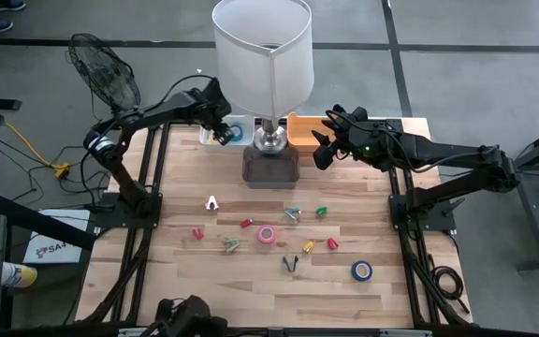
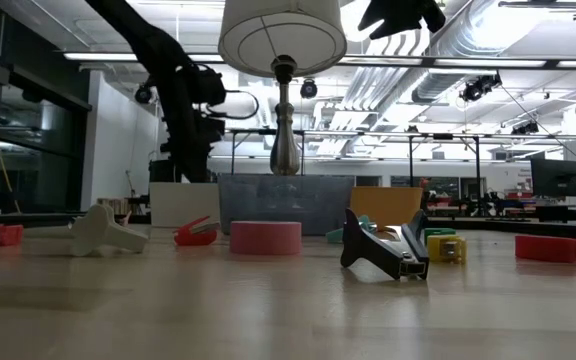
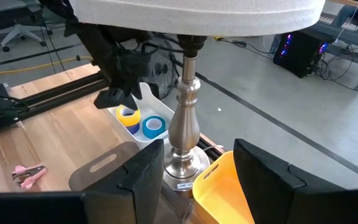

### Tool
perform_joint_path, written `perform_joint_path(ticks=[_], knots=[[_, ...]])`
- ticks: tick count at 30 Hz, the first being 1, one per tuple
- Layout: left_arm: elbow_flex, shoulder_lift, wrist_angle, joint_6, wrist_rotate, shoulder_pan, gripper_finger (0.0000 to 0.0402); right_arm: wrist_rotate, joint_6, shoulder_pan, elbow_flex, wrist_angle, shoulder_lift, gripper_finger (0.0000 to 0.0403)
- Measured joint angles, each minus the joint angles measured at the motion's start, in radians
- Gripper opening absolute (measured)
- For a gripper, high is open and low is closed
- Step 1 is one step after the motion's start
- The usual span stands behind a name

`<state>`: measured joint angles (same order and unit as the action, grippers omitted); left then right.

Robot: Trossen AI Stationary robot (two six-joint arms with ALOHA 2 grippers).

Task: Pick and place Stapler, Stapler remover, tape
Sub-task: Put the blue tape into the white bin

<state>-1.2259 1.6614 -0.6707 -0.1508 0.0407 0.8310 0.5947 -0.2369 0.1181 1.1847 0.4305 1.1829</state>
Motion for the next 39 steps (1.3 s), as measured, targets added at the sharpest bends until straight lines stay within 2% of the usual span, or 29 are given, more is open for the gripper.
perform_joint_path(ticks=[5, 26, 32, 39], knots=[[0.000, -0.050, -0.071, -0.023, 0.071, 0.000, 0.0181, 0.002, 0.001, 0.000, 0.000, 0.000, 0.000, 0.0186], [0.004, -0.245, -0.326, -0.028, 0.150, -0.001, 0.0182, 0.001, -0.008, 0.000, 0.000, 0.017, 0.000, 0.0186], [0.093, -0.336, -0.324, -0.001, 0.134, -0.011, 0.0182, -0.022, -0.036, 0.000, 0.000, 0.077, 0.000, 0.0186], [0.210, -0.455, -0.302, 0.045, 0.108, -0.087, 0.0182, -0.062, -0.051, 0.000, 0.000, 0.152, -0.003, 0.0185]])
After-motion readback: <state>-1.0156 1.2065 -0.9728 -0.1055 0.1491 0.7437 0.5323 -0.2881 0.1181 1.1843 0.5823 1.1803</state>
